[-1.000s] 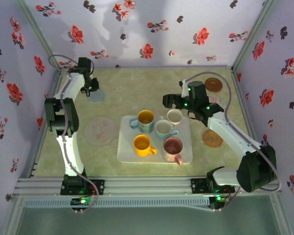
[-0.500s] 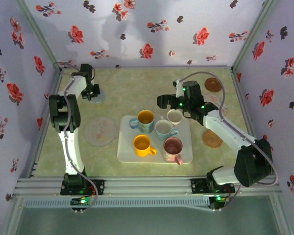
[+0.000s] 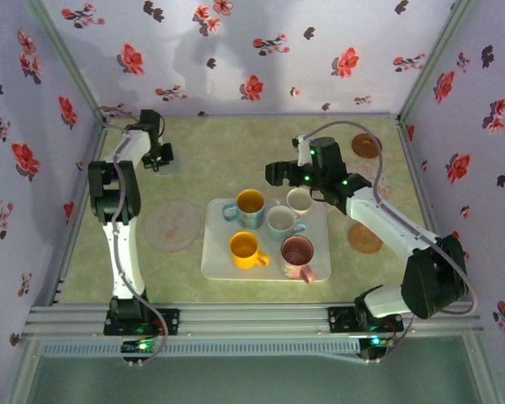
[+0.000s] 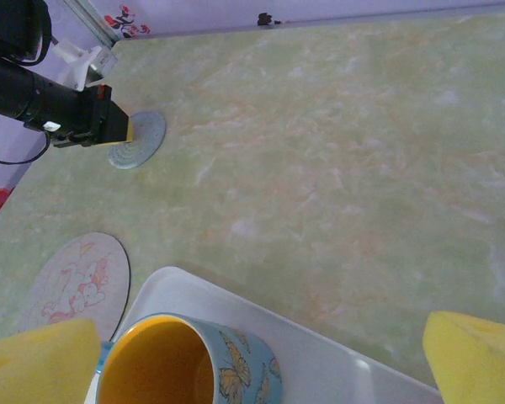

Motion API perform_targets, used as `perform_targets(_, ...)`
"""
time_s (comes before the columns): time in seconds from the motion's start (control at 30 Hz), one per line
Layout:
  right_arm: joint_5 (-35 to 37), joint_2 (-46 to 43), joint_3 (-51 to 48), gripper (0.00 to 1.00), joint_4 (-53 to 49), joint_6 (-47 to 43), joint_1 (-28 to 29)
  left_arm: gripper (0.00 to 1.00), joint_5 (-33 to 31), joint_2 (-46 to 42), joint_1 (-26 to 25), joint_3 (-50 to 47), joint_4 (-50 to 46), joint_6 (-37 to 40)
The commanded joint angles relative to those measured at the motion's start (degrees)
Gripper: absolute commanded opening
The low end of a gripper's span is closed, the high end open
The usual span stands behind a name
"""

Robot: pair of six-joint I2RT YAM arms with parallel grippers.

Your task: Place the cup by the coaster

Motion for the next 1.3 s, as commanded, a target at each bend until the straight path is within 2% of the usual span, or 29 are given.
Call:
perform_targets(0.0, 0.2, 0.4, 1.7, 1.00, -0.2, -1.2, 0.6, 0.04, 3.1, 1.8, 0.4, 1.3, -1.6, -0.4)
perform_targets(0.23, 1.0, 0.3, 1.3, 1.00, -0.4, -1.8, 0.7, 0.04, 6.2, 2.2, -0.9, 0.9, -4.5, 1.0)
perform_targets(0.6, 1.7, 1.2, 2.7, 1.00, -1.6, -3.0, 0.8, 0.04, 11.2, 6.1, -5.0, 6.0, -10.3, 3.0)
perform_targets(1.27, 3.8, -0.5, 1.1, 1.00, -1.9, -3.0, 0.9, 0.07, 19.7, 11.9, -13.9, 13.2, -12.8, 5.7)
